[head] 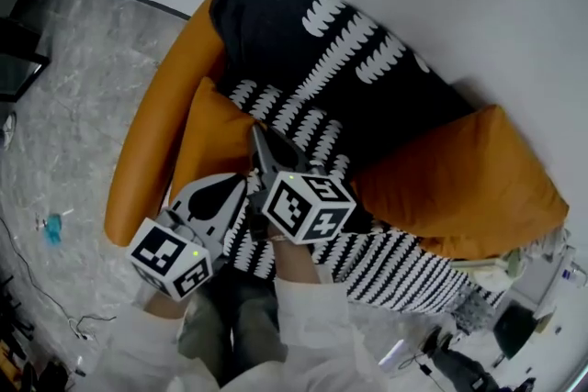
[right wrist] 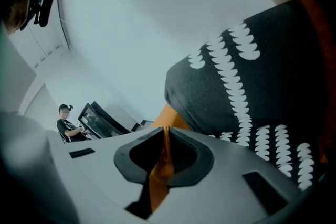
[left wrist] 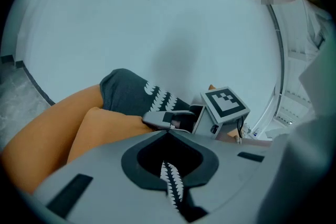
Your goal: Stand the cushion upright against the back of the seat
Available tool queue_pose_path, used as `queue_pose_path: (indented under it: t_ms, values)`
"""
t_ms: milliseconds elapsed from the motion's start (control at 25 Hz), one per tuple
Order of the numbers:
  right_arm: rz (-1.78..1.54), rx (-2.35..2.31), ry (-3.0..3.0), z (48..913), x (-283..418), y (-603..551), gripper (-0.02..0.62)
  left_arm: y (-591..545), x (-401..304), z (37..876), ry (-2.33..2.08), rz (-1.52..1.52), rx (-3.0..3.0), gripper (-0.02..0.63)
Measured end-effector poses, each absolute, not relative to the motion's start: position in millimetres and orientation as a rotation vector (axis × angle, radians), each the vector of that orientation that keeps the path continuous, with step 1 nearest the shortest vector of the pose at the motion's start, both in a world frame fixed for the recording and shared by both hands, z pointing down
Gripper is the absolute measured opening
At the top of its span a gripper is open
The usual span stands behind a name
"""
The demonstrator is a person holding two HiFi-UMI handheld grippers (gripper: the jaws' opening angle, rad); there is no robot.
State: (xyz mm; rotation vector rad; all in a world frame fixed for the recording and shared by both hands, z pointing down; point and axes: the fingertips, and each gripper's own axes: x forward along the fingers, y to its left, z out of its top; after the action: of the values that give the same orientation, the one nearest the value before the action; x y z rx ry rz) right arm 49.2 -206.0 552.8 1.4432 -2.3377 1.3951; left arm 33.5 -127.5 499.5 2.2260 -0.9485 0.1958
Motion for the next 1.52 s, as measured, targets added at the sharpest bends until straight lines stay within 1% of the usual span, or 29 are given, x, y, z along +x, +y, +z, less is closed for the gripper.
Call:
queue_pose_path:
  t_ms: [640, 1040, 1200, 1520]
  values:
    - [1.242, 1.411, -2.508, 455, 25, -236, 0.032, -139, 3, 450, -1.022, 0.104, 2.271, 0.008]
    - [1.141, 1.41, -2.537, 410, 39, -255, 0.031, -152, 4, 412, -1.061, 0.002, 2.272, 0.008]
    - [1.084, 1.38, -2.552, 402, 47, -274, 0.029, -156, 2, 404, -1.076, -0.012, 2.266, 0.008]
    - [1.07, 1.357, -2.602, 381, 68, -306, 0.028, -164, 3, 398, -1.093, -0.012, 2.257, 0.008]
